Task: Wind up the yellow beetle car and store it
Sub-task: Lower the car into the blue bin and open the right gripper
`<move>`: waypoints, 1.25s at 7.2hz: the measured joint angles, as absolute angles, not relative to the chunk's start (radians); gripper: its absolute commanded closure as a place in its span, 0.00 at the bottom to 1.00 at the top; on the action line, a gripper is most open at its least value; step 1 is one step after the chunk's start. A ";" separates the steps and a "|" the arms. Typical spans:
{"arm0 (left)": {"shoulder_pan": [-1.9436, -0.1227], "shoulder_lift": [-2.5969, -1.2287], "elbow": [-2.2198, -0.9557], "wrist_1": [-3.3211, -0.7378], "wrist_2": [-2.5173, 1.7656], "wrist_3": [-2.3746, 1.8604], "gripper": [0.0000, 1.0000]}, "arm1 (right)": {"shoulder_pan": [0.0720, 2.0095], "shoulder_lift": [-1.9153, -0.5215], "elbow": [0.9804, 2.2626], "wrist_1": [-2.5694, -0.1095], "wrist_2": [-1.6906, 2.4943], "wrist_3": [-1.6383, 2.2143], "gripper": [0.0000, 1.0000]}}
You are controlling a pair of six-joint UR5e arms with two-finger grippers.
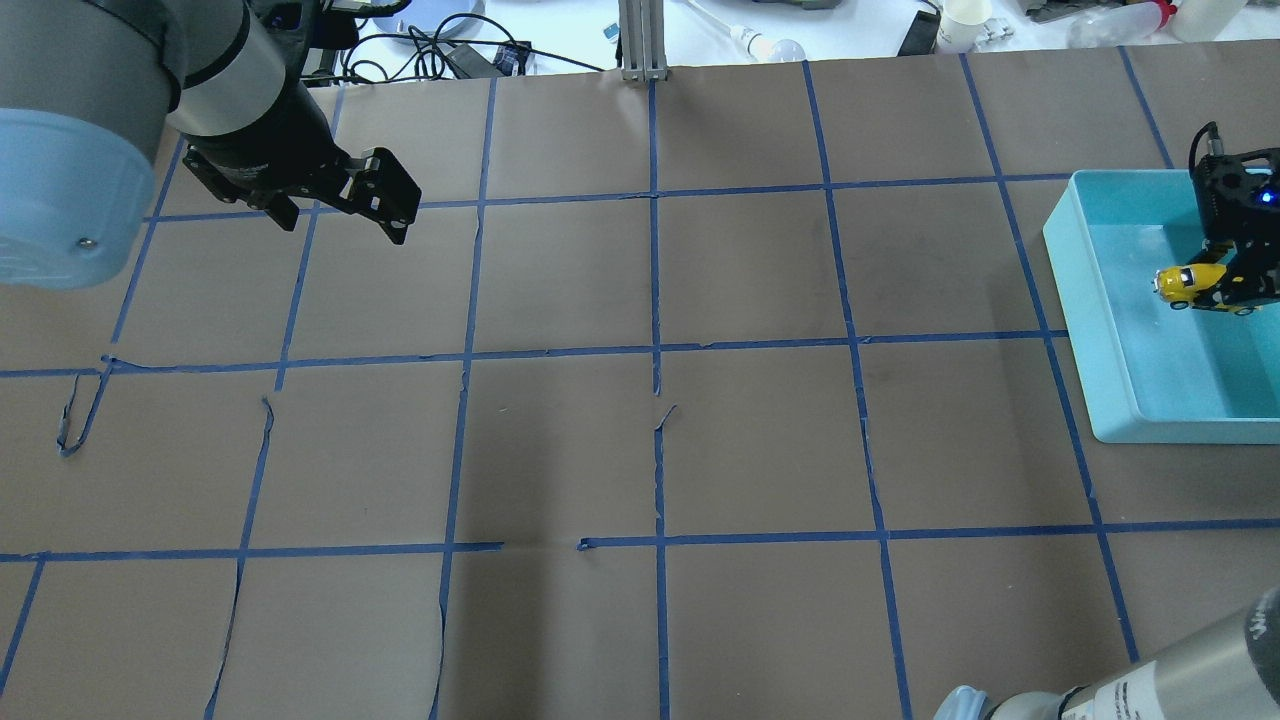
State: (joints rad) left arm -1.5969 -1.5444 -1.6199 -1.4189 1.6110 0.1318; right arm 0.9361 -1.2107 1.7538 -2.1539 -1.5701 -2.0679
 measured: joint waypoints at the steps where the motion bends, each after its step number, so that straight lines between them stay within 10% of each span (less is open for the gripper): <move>1: -1.597 -1.544 -1.620 -1.419 1.610 0.131 0.00 | 0.924 -1.210 1.777 -2.167 -1.568 -2.101 0.96; 3: -1.597 -1.544 -1.620 -1.419 1.608 0.130 0.00 | 0.912 -1.211 1.825 -2.207 -1.568 -2.134 0.93; 5: -1.597 -1.544 -1.622 -1.419 1.608 0.130 0.00 | 0.910 -1.212 1.861 -2.241 -1.568 -2.152 0.00; 9: -1.596 -1.542 -1.620 -1.419 1.610 0.132 0.00 | 0.917 -1.238 1.859 -2.246 -1.555 -2.112 0.00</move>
